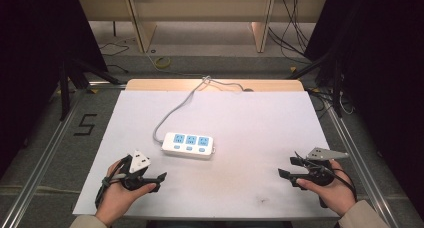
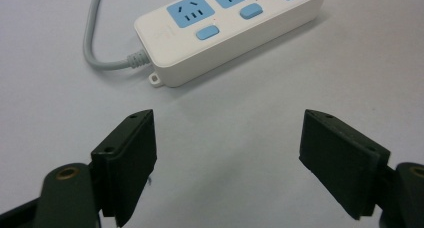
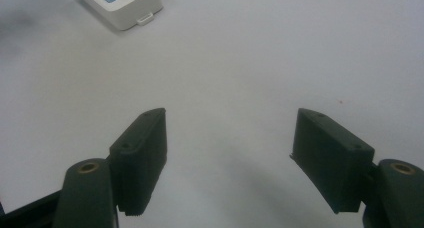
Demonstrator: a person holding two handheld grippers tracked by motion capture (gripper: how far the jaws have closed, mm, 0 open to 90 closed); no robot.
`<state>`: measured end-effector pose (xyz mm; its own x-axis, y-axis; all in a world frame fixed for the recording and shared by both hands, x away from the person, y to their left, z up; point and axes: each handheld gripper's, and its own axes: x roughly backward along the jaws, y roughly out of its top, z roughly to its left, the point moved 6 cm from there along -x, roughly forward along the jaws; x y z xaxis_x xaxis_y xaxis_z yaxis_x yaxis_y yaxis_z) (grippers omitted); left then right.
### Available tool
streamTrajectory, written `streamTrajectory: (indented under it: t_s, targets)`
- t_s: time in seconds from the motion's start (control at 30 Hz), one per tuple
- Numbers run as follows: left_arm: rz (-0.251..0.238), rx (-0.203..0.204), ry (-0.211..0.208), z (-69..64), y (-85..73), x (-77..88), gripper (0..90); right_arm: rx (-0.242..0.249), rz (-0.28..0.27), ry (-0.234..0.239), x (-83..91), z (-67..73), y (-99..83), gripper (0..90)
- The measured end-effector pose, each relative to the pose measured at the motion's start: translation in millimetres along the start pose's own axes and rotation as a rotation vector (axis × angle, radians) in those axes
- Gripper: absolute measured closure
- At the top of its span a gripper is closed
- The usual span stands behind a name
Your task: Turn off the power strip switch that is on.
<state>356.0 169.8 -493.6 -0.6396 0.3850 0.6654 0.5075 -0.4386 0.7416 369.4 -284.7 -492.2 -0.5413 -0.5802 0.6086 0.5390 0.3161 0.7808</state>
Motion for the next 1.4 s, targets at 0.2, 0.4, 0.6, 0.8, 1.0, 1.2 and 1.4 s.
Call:
streamTrajectory:
  t_s: [0.2,0.4,0.6,0.8,1.0,1.2,1.4]
  targets:
    - [0.003,0.001,0.008,0.9,1.1,1.1,26.8,-0.003,0.004,0.000,0.4,-0.3,-0.5,30.5]
    - [0.032,-0.011,0.017,4.4,0.4,6.3,61.9,-0.004,0.006,0.001,0.2,0.0,-0.8,30.5]
    - [0.056,0.053,0.018,3.5,7.7,10.0,88.7,-0.002,0.012,0.000,-0.9,0.3,-1.2,30.5]
    - [0.057,0.101,0.032,8.1,12.5,9.0,89.7,-0.002,0.013,-0.001,-1.2,0.2,-1.4,30.6]
    - [0.071,0.112,0.022,4.7,16.7,6.7,89.7,-0.002,0.010,-0.002,-1.2,0.2,-1.1,30.6]
    - [0.073,0.125,0.021,7.1,20.8,4.8,89.7,0.001,0.008,-0.002,-1.5,0.6,-0.6,30.6]
    - [0.080,0.119,0.024,6.6,25.2,0.6,89.7,0.000,0.008,-0.003,-1.6,0.2,-0.8,30.6]
